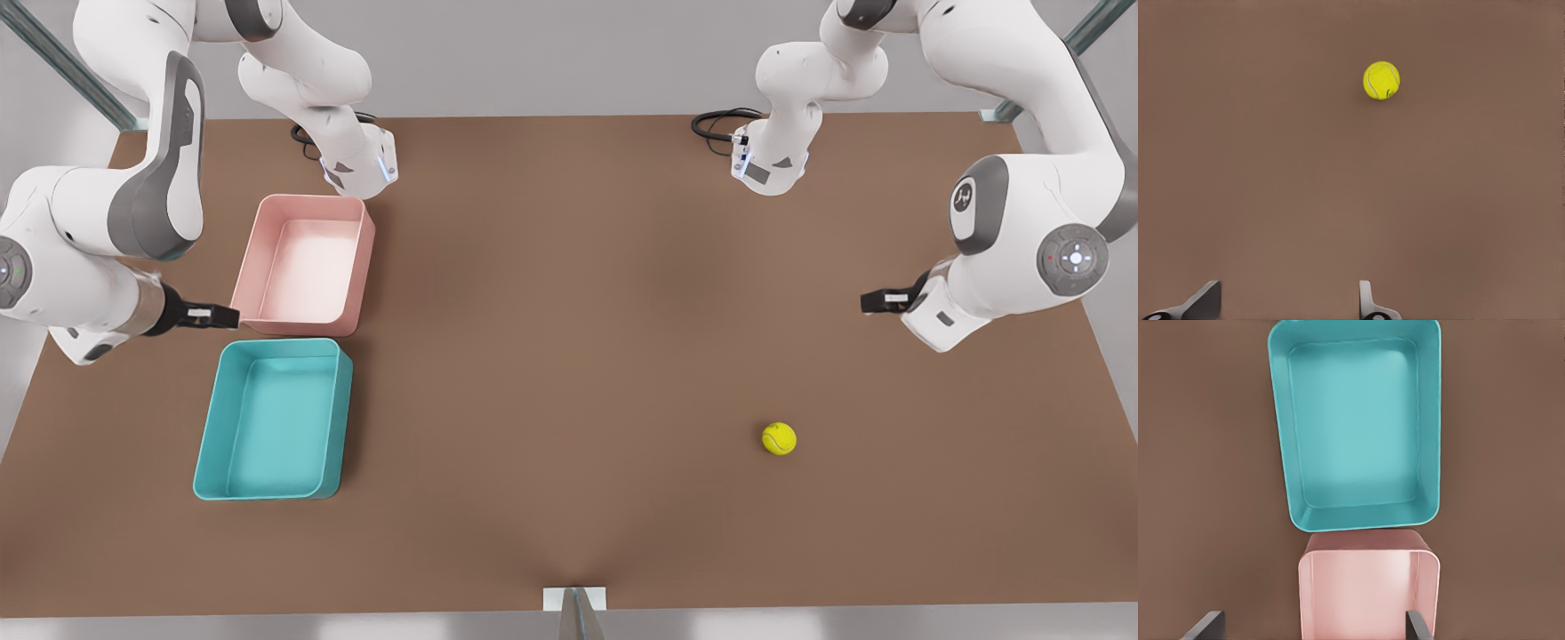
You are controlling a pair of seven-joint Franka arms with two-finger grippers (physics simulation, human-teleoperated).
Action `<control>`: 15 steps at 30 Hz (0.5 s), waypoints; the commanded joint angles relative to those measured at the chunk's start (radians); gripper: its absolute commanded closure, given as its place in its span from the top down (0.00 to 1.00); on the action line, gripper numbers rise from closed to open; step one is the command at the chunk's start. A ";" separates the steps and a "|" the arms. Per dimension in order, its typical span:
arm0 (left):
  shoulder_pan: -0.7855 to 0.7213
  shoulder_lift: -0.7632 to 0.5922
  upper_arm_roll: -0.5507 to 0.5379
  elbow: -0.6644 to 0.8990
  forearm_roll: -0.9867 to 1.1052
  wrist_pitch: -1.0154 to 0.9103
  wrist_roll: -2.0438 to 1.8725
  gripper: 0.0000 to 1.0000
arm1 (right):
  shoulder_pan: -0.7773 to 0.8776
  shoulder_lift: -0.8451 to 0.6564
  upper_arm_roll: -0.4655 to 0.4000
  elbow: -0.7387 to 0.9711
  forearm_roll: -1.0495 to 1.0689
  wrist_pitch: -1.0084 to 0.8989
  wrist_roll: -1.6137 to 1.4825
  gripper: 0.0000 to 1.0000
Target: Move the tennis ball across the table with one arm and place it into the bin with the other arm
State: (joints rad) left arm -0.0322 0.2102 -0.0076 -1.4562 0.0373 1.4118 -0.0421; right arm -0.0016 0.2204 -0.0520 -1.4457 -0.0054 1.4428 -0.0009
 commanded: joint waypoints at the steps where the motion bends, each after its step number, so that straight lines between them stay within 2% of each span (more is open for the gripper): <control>1: 0.000 -0.002 0.000 0.000 -0.002 0.049 -0.096 1.00 | 0.000 -0.001 0.000 0.001 -0.001 0.039 0.002 1.00; 3: 0.000 -0.002 0.000 0.000 -0.002 0.030 -0.090 1.00 | 0.002 -0.001 0.000 0.002 -0.001 0.039 0.001 1.00; 4: 0.000 0.001 -0.002 -0.001 0.003 0.036 -0.087 0.89 | 0.000 -0.001 0.000 0.002 -0.002 0.038 0.009 1.00; 5: 0.000 0.029 -0.003 -0.003 0.018 0.064 -0.004 0.26 | -0.002 0.002 0.000 0.001 -0.002 0.039 0.002 1.00; 6: 0.000 0.067 -0.003 -0.003 0.023 0.096 0.097 0.21 | 0.000 0.011 0.000 -0.007 -0.002 0.034 0.012 1.00; 7: 0.000 0.115 -0.003 -0.001 0.024 0.153 0.313 0.21 | 0.003 0.010 0.001 -0.010 -0.002 0.034 0.009 1.00; 9: 0.002 0.244 -0.002 -0.003 0.093 0.384 0.822 0.21 | 0.003 0.000 0.003 -0.028 -0.001 0.034 0.009 1.00; 11: -0.005 0.293 -0.012 -0.019 0.207 0.579 1.025 0.24 | 0.005 0.002 0.003 -0.036 -0.001 0.036 0.009 1.00; 13: -0.005 0.311 -0.029 -0.107 0.174 0.592 1.012 0.21 | 0.005 0.004 0.003 -0.036 -0.001 0.038 0.009 1.00; 15: 0.009 0.368 -0.035 -0.121 0.086 0.610 1.280 0.21 | 0.005 0.004 0.003 -0.041 -0.001 0.041 0.009 1.00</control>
State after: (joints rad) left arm -0.0265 0.5679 -0.0404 -1.5675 0.1567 1.8460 0.3439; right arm 0.0031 0.2250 -0.0483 -1.4858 -0.0068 1.4776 0.0033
